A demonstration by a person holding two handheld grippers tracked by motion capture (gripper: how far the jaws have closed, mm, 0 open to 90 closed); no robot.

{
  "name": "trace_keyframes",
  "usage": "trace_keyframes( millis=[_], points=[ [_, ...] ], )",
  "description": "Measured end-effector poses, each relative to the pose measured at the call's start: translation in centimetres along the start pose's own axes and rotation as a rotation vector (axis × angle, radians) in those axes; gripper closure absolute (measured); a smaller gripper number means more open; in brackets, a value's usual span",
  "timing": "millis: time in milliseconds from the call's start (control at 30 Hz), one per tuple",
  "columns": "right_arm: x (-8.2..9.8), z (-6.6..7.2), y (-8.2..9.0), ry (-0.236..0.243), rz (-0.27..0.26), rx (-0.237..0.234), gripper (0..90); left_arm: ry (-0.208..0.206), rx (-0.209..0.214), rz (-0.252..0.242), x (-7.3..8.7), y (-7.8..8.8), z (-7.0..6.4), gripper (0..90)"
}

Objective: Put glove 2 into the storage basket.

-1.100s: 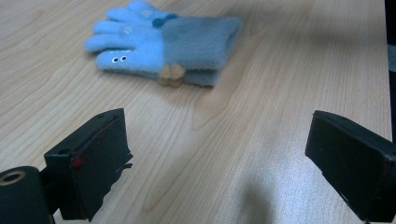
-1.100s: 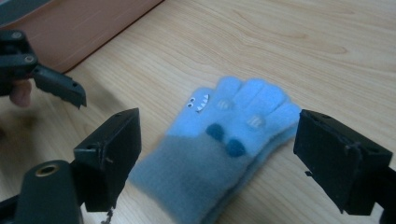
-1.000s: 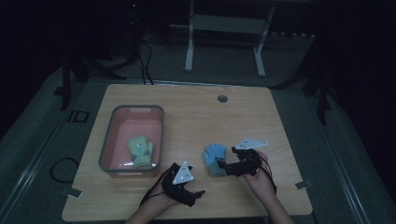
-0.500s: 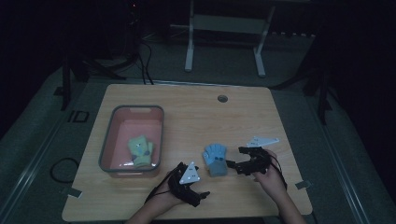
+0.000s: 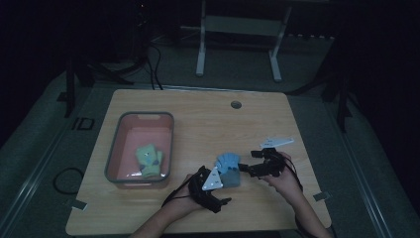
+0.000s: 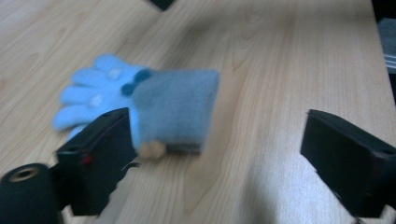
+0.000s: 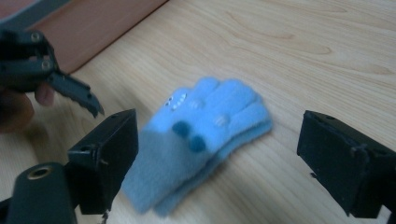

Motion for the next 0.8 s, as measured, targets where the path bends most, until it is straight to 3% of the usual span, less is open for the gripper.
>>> trace_keyframes(
  millis=[133, 300, 433, 600, 800],
  points=[
    [-0.7, -0.5, -1.1, -0.022, 0.006, -0.027, 12.6, -0.027, 0.012, 0.018, -0.4, -1.1, 0.2, 12.9],
    [-1.3, -0.7, -2.8, 0.004, 0.033, -0.041, 16.2, -0.053, 0.015, 0.064, -0.6, -2.4, 0.9, 14.2],
    [-1.5, -1.1, -3.8, 0.037, 0.047, -0.011, 23.7, -0.071, 0.01, 0.069, -0.9, -3.0, 1.3, 15.0],
    [-1.1, -2.3, -5.1, -0.009, 0.068, -0.007, 25.7, -0.092, 0.012, 0.074, -1.1, -3.9, 1.5, 20.9],
    [0.0, -2.6, -6.2, -0.008, 0.112, 0.046, 29.5, -0.121, -0.016, 0.117, -0.9, -5.0, 1.5, 25.4]
  ],
)
Point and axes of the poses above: each handheld gripper's, and its own axes: y roughly backward along the jaws, x roughly out of its underside, z roughly to its left, the point moved 2 cm from there along -y, roughly forward along the jaws, and after that the axes turned 4 degrees about -x, right-handed, at the moved point
